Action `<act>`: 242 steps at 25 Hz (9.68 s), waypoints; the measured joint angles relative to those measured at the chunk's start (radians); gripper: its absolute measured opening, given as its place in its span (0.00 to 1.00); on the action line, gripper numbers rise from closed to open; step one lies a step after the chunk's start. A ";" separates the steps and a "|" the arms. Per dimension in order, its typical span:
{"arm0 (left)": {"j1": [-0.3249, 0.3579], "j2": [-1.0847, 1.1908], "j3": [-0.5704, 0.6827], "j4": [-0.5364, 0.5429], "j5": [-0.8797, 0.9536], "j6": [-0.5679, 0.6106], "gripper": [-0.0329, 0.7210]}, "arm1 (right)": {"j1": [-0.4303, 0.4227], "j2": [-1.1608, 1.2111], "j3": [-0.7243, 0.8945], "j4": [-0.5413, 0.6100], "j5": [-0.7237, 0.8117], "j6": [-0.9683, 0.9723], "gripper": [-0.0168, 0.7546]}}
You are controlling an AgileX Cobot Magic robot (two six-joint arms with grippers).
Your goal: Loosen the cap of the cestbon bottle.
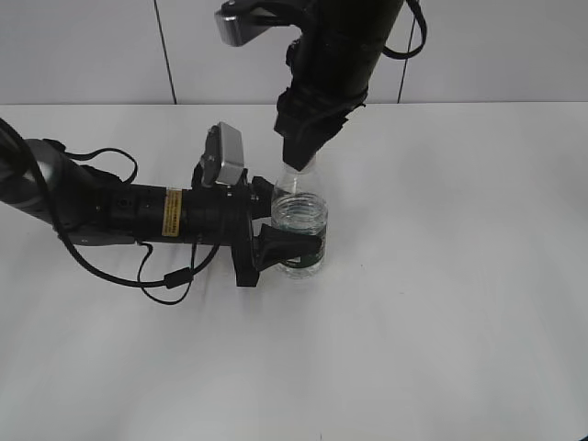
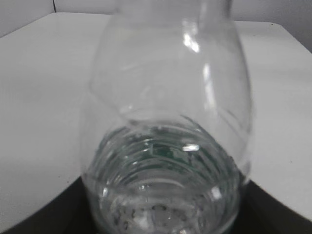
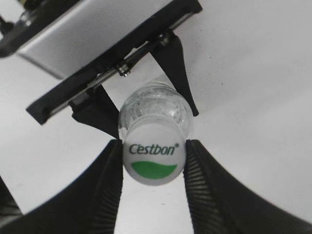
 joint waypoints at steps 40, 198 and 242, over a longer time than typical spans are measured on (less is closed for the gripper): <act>0.000 -0.001 0.000 0.007 0.000 -0.028 0.59 | 0.000 -0.060 -0.001 0.049 -0.004 -0.537 0.71; 0.000 -0.013 0.001 0.005 0.015 -0.037 0.59 | -0.404 -0.105 0.599 -0.028 -0.424 0.417 0.40; 0.000 -0.013 0.001 -0.037 0.033 -0.007 0.59 | -0.404 0.031 0.603 -0.034 -0.640 0.417 0.77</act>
